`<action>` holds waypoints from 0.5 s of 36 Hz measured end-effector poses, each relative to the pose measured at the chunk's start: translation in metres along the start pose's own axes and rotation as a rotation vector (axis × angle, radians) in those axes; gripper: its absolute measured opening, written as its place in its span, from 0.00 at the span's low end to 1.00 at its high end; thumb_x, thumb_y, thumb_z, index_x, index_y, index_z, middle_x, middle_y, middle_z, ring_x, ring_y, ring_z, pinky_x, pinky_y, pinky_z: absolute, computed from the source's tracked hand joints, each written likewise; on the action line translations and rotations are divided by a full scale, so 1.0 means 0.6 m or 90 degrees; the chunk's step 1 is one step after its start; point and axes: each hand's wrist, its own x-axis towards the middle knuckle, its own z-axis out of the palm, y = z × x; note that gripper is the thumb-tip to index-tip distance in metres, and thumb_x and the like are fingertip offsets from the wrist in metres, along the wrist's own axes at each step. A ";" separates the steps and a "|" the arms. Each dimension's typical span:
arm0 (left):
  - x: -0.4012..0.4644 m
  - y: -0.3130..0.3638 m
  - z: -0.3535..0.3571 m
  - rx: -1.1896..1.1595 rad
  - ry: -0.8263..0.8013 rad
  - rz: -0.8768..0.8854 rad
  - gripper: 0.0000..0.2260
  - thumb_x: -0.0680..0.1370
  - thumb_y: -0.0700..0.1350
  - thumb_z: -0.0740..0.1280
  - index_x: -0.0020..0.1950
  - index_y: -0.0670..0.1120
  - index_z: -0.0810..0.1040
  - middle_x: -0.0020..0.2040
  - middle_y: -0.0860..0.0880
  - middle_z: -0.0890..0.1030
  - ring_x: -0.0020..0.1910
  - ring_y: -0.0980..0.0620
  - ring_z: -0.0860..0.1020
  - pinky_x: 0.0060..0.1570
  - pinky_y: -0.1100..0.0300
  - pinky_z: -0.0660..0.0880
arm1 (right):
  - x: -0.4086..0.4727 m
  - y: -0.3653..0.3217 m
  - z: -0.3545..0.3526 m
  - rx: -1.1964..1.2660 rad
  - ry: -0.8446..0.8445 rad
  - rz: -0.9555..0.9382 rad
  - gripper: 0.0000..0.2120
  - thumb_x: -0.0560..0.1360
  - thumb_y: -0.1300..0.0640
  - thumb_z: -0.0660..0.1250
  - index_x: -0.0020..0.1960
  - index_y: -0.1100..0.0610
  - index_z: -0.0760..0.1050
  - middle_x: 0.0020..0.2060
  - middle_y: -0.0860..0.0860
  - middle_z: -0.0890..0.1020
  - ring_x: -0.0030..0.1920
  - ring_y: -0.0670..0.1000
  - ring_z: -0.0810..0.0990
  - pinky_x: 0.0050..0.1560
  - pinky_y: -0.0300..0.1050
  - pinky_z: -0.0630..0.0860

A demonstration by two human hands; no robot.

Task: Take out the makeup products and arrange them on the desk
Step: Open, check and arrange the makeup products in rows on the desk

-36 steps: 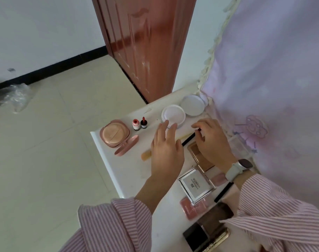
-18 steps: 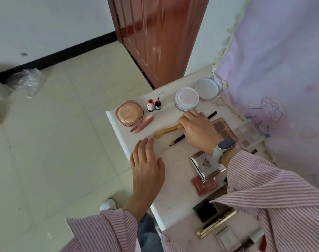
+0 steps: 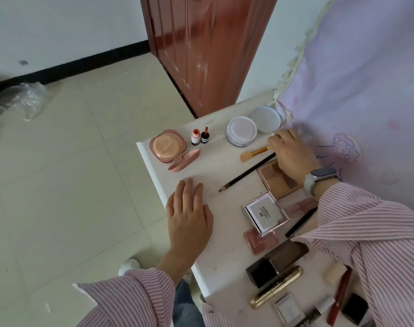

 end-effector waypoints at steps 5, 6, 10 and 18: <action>-0.001 -0.001 0.001 0.000 -0.006 -0.003 0.19 0.77 0.46 0.55 0.64 0.41 0.74 0.67 0.40 0.73 0.68 0.41 0.68 0.64 0.47 0.66 | -0.009 -0.033 -0.017 0.049 0.130 -0.123 0.07 0.70 0.63 0.59 0.43 0.62 0.75 0.40 0.58 0.77 0.43 0.61 0.75 0.41 0.53 0.76; -0.001 -0.001 0.001 0.000 -0.004 -0.004 0.19 0.76 0.46 0.55 0.64 0.41 0.74 0.66 0.40 0.73 0.68 0.41 0.68 0.64 0.47 0.66 | -0.014 -0.045 -0.019 0.070 0.134 -0.180 0.09 0.70 0.61 0.57 0.43 0.60 0.75 0.39 0.56 0.77 0.42 0.59 0.75 0.41 0.50 0.75; -0.001 0.000 0.002 -0.004 -0.002 -0.006 0.19 0.76 0.46 0.55 0.64 0.41 0.74 0.66 0.41 0.73 0.68 0.41 0.68 0.64 0.46 0.66 | -0.035 -0.089 -0.013 0.093 0.056 -0.266 0.13 0.69 0.54 0.56 0.45 0.56 0.77 0.44 0.51 0.78 0.47 0.52 0.71 0.45 0.48 0.73; -0.001 -0.002 -0.001 -0.034 -0.004 -0.003 0.18 0.76 0.45 0.56 0.63 0.41 0.75 0.66 0.41 0.73 0.68 0.42 0.68 0.64 0.48 0.65 | -0.030 -0.107 -0.004 0.033 0.072 -0.348 0.02 0.73 0.59 0.63 0.44 0.57 0.74 0.43 0.50 0.78 0.45 0.54 0.76 0.46 0.47 0.64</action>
